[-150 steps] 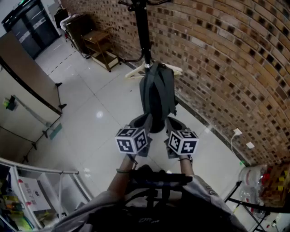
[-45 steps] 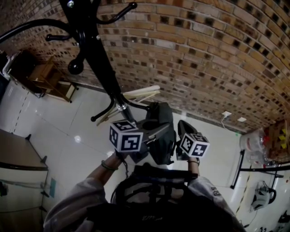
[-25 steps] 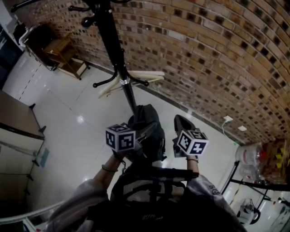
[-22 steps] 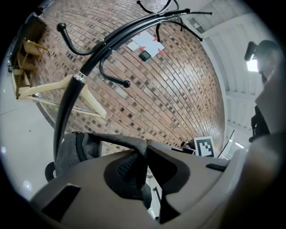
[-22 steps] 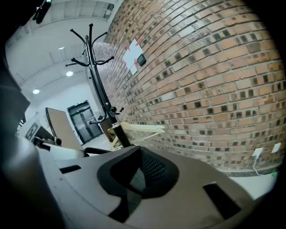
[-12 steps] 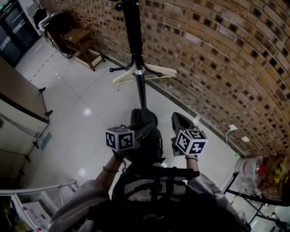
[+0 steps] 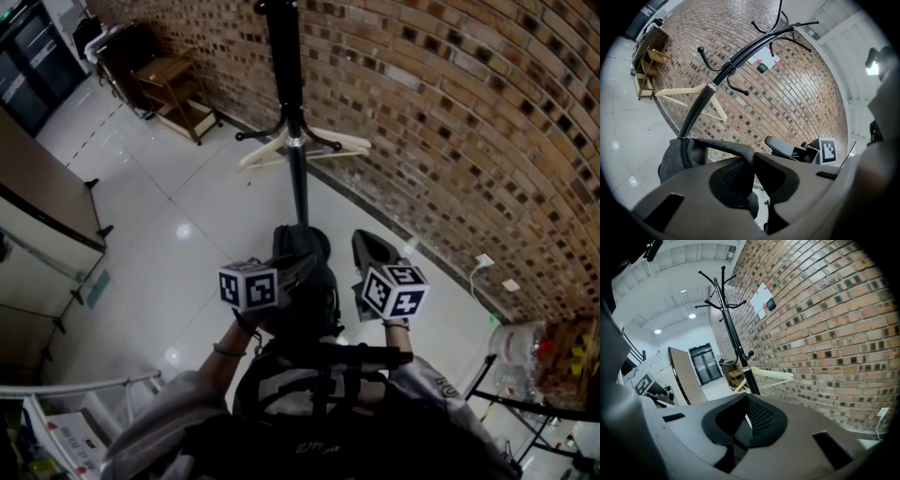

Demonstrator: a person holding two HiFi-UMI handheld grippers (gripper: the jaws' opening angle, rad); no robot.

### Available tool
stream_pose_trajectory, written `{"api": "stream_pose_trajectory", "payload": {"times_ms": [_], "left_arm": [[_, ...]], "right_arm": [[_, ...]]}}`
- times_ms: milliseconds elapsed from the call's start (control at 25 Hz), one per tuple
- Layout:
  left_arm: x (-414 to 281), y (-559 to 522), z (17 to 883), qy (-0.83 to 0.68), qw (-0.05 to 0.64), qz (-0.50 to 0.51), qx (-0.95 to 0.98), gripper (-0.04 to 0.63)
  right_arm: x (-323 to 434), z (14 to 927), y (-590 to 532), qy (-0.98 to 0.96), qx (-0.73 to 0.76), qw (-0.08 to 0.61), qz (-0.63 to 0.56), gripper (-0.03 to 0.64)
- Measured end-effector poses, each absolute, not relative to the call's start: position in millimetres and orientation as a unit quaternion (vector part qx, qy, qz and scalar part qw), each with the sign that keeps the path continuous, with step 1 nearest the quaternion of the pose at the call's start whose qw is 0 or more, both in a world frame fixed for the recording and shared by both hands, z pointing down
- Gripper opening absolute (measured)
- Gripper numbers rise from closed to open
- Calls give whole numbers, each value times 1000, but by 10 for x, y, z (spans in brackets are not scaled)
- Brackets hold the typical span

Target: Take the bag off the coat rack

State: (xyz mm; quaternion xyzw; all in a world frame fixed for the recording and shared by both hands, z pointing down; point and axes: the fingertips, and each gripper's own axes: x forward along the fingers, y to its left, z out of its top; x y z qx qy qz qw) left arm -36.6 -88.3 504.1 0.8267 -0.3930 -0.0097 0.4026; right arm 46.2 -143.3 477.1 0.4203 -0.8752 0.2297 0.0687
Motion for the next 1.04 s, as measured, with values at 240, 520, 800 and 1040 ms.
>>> {"api": "stream_pose_trajectory", "payload": {"times_ms": [240,520,800,1040], "left_arm": [[-381,-828,5040,-388,403,-9,829,40],[-372,-781,5062,-379,404,6,832,40],[-365,-763,5089,-373,407,19,834,40],[-355,-804,5076,-373,408,19,833,41]], "right_arm": [[381,4769,-1352,-879,416,80,218,8],[333,4743,-1315,-880,416,81,216,7],[313,4733,-1318,-878,419,78,216,8],[334,4743,-1373,-877,421,77,218,8]]}}
